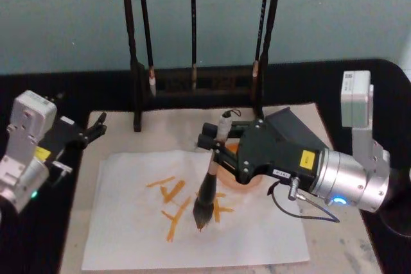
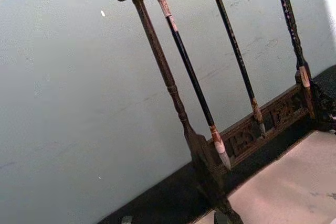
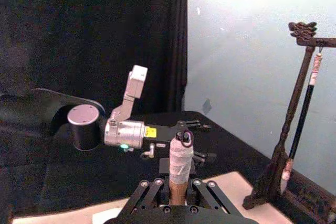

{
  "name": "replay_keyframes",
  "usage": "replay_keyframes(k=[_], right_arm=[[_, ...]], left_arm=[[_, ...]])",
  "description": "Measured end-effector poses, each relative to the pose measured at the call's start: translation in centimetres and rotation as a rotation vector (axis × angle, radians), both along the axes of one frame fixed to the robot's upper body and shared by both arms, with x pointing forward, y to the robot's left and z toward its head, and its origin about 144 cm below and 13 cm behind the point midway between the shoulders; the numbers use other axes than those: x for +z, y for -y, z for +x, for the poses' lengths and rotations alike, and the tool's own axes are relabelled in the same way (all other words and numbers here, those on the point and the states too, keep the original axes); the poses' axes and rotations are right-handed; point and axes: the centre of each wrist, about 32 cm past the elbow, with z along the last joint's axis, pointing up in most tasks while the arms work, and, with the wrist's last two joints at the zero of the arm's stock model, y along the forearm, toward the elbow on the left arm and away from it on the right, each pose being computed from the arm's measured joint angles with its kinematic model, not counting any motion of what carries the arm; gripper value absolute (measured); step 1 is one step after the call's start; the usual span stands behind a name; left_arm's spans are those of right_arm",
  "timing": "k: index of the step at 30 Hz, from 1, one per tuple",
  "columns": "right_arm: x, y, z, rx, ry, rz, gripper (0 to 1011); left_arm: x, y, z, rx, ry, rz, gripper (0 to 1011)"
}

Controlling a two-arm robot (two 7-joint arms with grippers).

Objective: Pick up the brush from the inkstone, write on the paper, then place the brush back to its original position.

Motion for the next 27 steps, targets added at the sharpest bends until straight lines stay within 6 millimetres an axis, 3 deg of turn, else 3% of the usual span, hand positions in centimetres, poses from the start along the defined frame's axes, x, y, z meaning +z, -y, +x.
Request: replay_keyframes(k=[27], right_arm=[[-1.1, -1.0, 1.1, -0.019, -0.006, -0.012, 156]], left_arm=[[0.0, 0.0, 0.0, 0.0, 0.0, 0.0, 1010]])
